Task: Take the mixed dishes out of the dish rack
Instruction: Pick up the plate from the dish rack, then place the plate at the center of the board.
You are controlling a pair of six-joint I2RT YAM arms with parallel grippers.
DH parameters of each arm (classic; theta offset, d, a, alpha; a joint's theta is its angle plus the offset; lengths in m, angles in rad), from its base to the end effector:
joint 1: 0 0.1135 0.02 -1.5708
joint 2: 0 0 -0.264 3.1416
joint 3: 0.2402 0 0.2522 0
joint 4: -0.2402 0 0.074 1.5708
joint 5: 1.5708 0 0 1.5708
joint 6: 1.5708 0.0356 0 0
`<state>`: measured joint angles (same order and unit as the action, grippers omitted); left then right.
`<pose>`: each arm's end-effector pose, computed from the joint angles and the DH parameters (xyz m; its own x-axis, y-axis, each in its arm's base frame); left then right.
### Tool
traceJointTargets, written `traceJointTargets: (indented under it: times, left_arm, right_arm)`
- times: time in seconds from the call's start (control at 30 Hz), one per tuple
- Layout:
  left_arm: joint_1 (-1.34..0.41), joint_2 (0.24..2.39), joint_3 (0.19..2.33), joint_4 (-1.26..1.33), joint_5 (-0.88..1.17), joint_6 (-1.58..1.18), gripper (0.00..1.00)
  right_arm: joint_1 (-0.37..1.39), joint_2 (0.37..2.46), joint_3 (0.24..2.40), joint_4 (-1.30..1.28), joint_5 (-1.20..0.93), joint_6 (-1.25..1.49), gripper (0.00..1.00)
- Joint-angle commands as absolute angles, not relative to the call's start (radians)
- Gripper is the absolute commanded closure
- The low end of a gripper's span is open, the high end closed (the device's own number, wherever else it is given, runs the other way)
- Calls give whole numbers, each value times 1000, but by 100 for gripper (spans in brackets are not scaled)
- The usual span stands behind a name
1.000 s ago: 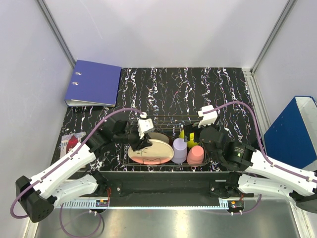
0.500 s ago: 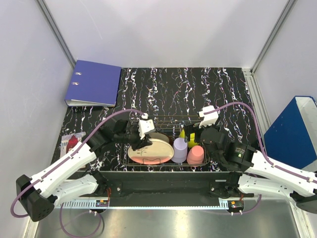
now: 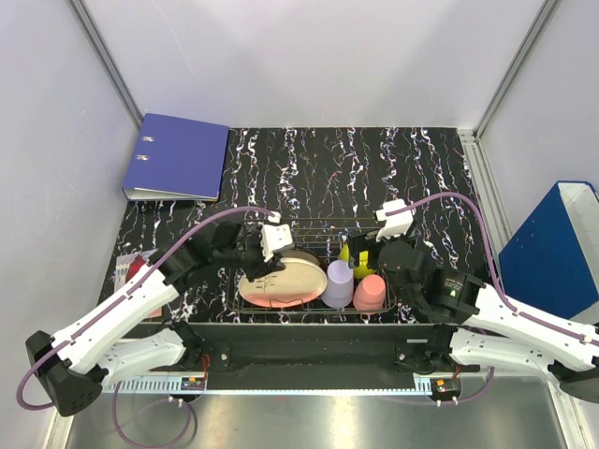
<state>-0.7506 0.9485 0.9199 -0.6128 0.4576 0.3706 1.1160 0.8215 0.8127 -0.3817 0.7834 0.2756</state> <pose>0.1338 -0.1463 0.3176 -0.0925 0.5305 -0.8426 0.9701 0.2386 0.0438 0.1005 0.1483 0.3269 -0.2561 -0.0848 -0.9629 -0.2911 0.9567 -0.0068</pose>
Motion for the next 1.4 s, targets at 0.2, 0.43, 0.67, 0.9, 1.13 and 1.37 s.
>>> traceJointTargets:
  times: [0.2,0.43,0.67,0.9,1.13,1.37]
  left_arm:
    - [-752,904,1146,-514,439,394,100]
    - [-753,905,1268,-515,448,373,100]
    - [-753,920,1361,-489,364,266,100]
    - [-744,1027,1517,-471,216,-59,100]
    - [-574,1161,1623,-287,455,-528,100]
    - [-408,1195,1350,443,669,-1144,100]
  right_arm:
    - [1118,813,822,-348,792,285,0]
    - [1118,785,856,-379,781,291,0]
    - [1117,732,897,-400,782,304,0]
    - [1117,625,991,-426,769,371,3]
    - [1118,542,1051,-436,660,436,6]
    - [1118,495,1043,-430,608,511,6]
